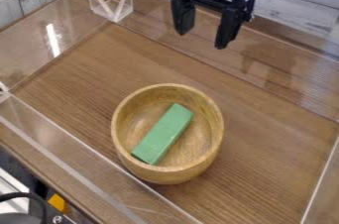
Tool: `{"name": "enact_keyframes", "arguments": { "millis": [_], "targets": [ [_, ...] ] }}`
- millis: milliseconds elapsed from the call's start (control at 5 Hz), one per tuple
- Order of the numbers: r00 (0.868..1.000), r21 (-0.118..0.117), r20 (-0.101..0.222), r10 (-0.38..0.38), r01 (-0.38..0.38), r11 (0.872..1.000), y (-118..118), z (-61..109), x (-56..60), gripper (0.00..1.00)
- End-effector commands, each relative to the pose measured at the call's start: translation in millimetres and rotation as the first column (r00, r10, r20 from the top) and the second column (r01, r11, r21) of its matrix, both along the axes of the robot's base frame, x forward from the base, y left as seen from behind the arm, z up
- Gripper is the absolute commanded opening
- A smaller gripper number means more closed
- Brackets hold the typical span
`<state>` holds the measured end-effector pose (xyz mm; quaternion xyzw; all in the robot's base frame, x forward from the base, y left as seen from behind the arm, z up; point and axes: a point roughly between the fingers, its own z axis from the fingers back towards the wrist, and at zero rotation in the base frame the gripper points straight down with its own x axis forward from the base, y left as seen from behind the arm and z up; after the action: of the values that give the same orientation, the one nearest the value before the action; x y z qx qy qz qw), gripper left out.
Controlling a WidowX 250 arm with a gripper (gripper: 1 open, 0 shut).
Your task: Remove the green block from inside the brown bowl and put it on the table
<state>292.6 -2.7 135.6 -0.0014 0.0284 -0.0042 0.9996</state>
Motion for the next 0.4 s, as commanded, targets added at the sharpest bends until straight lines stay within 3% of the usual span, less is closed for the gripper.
{"name": "enact_keyframes", "arguments": {
  "millis": [0,200],
  "targets": [
    [1.000,-0.006,-0.013,-0.004,0.004,1.000,3.5,-6.7,-5.6,1.00],
    [0.997,-0.017,-0.017,0.069,-0.069,0.997,11.1,1.1,-24.5,1.00]
  ]
}}
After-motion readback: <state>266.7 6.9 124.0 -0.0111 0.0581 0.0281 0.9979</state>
